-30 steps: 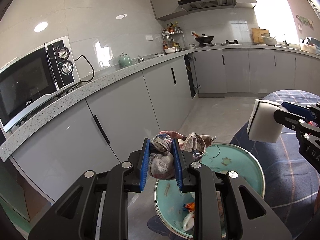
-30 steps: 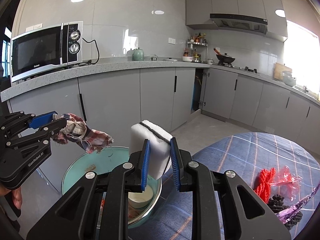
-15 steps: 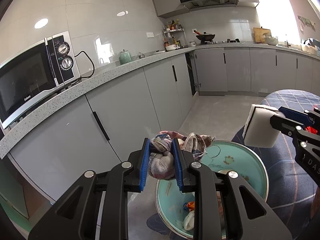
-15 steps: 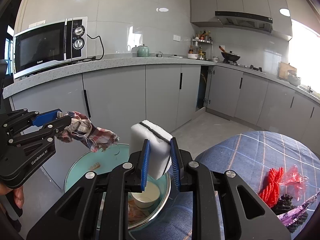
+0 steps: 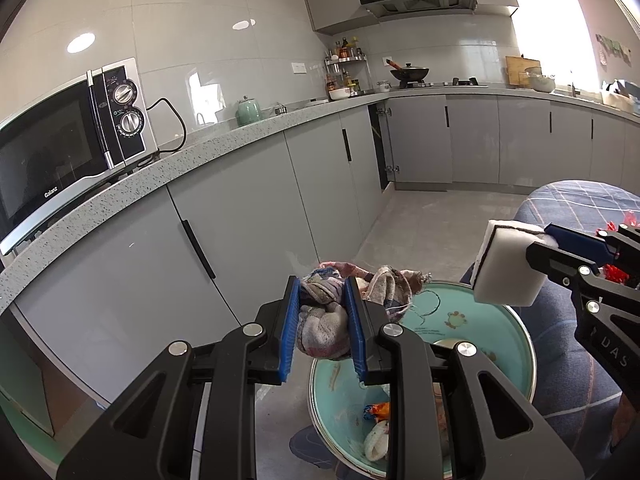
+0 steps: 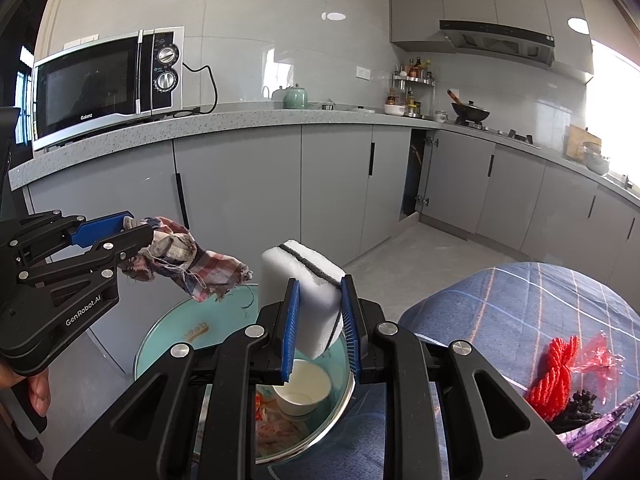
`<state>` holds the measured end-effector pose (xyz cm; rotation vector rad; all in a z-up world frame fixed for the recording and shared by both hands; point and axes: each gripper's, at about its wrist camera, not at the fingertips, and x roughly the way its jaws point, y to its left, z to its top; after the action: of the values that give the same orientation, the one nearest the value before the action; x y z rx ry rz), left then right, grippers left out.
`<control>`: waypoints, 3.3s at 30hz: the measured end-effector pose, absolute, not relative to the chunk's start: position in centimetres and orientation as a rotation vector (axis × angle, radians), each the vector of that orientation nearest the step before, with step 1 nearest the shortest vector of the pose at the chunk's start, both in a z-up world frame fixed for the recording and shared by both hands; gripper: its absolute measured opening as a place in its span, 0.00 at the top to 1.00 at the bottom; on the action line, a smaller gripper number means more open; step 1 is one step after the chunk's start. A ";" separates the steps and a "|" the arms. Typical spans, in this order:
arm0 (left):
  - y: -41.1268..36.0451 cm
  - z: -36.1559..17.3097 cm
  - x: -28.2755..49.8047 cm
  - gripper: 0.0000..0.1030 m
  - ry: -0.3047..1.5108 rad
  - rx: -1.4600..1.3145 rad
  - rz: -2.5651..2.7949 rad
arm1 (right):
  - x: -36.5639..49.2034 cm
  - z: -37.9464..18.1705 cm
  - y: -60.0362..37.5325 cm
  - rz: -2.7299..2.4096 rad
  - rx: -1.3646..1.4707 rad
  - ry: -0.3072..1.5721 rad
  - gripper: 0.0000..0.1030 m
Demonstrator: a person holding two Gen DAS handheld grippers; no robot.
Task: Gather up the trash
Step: 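Open both tools to drop the rag and sponge into the teal bin, then move both open tools back toward the remaining trash on the table, then grasp the purple wrapper with the right tool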
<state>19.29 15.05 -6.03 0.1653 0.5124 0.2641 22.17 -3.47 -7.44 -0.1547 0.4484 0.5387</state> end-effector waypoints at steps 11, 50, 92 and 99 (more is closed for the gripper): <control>15.0 -6.2 19.5 0.46 0.507 0.174 0.280 | 22.5 -8.2 -2.9 0.553 -0.170 0.478 0.60; 13.2 -6.6 19.4 0.31 0.509 0.198 0.256 | 21.3 -8.4 -6.1 0.487 -0.156 0.494 0.53; -7.5 -8.9 23.9 0.20 0.506 0.340 -0.126 | 22.6 -10.5 -32.1 -0.082 0.129 0.655 0.45; -6.8 -9.1 23.9 0.20 0.517 0.329 -0.136 | 24.0 -11.5 -31.0 -0.028 0.157 0.739 0.80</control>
<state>23.93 -6.79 -9.09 0.3288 0.5174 -0.1357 23.98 -31.04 -11.51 0.1568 0.7387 -0.0281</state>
